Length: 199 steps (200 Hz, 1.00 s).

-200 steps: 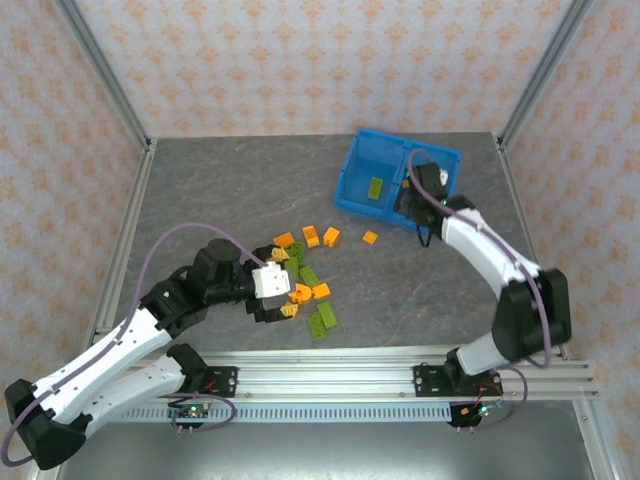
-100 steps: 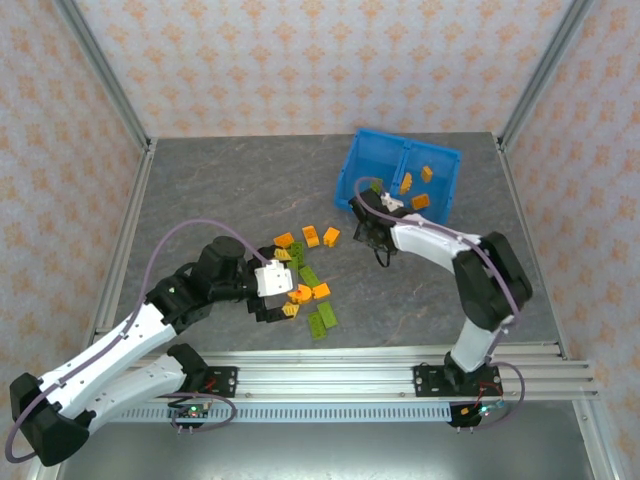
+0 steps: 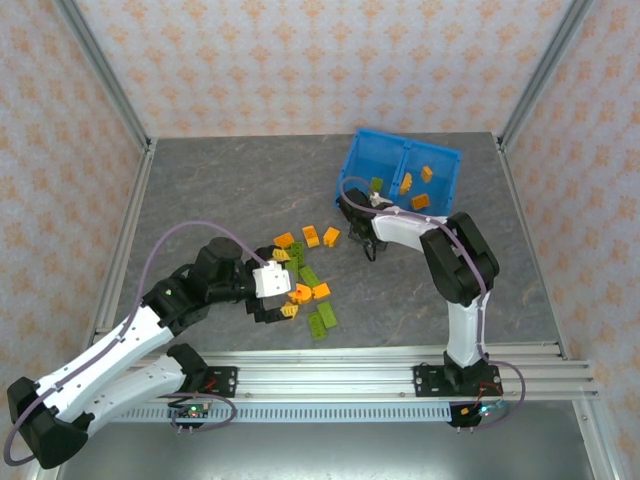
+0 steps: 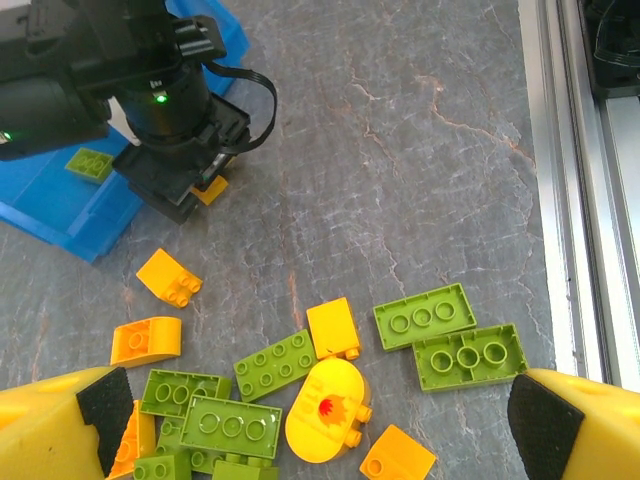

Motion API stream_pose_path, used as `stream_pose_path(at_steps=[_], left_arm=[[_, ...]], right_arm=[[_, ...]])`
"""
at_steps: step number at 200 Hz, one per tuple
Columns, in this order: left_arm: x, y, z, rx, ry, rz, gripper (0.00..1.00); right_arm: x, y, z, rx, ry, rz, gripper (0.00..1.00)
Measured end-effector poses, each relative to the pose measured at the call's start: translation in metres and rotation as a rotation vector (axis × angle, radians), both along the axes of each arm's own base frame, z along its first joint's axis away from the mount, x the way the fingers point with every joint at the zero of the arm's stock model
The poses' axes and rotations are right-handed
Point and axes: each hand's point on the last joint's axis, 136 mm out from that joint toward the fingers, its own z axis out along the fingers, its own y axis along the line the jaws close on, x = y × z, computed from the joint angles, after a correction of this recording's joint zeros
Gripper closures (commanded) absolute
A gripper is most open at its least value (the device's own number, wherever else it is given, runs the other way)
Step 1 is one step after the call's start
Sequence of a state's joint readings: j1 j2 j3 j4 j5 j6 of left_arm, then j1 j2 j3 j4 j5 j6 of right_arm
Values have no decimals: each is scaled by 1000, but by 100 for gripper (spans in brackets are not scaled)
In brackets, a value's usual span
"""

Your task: Sort the legos into containers by color

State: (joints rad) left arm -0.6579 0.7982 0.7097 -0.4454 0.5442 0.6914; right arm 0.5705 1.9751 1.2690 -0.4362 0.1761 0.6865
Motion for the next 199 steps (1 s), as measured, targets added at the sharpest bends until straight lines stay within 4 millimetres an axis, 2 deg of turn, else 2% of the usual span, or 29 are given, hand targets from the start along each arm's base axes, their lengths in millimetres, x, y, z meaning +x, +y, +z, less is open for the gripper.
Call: stream_pose_path(at_steps=[24, 78, 107, 127, 149, 171, 190, 199], left_arm=[[-1, 0, 1, 0, -10, -8, 0], [-1, 0, 1, 2, -13, -9, 0], [-1, 0, 1, 2, -13, -9, 0], [-1, 0, 1, 1, -14, -9, 0], [-1, 0, 1, 1, -14, -9, 0], [-1, 0, 2, 0, -16, -9, 0], [-1, 1, 5, -7, -24, -9, 0], [-1, 1, 6, -10, -28, -8, 0]], right_arm=[[-1, -1, -1, 4, 0, -9, 57], [-6, -4, 1, 19, -2, -22, 67], [-18, -6, 3, 41, 17, -19, 70], [-24, -9, 14, 52, 11, -16, 70], [-26, -11, 40, 75, -35, -16, 70], [-25, -19, 84, 79, -138, -13, 70], [-21, -36, 129, 59, -253, -19, 70], [-17, -52, 147, 37, -299, -34, 70]])
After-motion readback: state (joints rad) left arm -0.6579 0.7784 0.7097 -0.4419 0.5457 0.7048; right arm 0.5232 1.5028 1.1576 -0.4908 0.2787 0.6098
